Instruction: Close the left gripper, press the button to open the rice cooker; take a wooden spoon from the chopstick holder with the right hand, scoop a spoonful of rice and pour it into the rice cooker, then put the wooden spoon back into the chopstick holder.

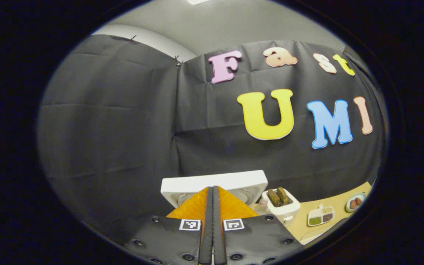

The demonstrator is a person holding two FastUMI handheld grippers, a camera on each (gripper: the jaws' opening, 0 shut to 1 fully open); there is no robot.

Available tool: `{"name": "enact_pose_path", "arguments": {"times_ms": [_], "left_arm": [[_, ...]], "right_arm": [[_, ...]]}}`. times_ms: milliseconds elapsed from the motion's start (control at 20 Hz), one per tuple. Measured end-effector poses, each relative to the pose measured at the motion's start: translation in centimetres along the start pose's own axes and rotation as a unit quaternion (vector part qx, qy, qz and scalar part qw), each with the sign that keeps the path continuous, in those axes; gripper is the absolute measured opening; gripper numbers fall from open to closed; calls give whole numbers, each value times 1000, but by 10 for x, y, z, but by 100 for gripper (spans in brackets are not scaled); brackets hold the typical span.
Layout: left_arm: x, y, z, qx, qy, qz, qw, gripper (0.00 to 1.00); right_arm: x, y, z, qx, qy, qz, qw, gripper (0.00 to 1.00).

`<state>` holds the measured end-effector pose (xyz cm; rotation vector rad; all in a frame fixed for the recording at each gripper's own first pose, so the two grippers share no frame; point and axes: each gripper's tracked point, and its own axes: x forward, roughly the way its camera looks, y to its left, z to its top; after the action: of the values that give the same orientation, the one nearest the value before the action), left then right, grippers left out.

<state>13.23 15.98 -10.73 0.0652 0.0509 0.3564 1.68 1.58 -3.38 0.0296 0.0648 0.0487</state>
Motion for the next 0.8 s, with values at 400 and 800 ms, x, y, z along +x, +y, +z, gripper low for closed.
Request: {"name": "enact_pose_path", "arguments": {"times_ms": [400,800], "left_arm": [[-57,-38,45,-38,7,-58,998,9],[-117,-82,43,-50,20,-144,988,20]], "right_arm": [[0,-12,5,2,-9,-10,1000,96],[-4,-22,0,4,-8,-17,1000,96]]}}
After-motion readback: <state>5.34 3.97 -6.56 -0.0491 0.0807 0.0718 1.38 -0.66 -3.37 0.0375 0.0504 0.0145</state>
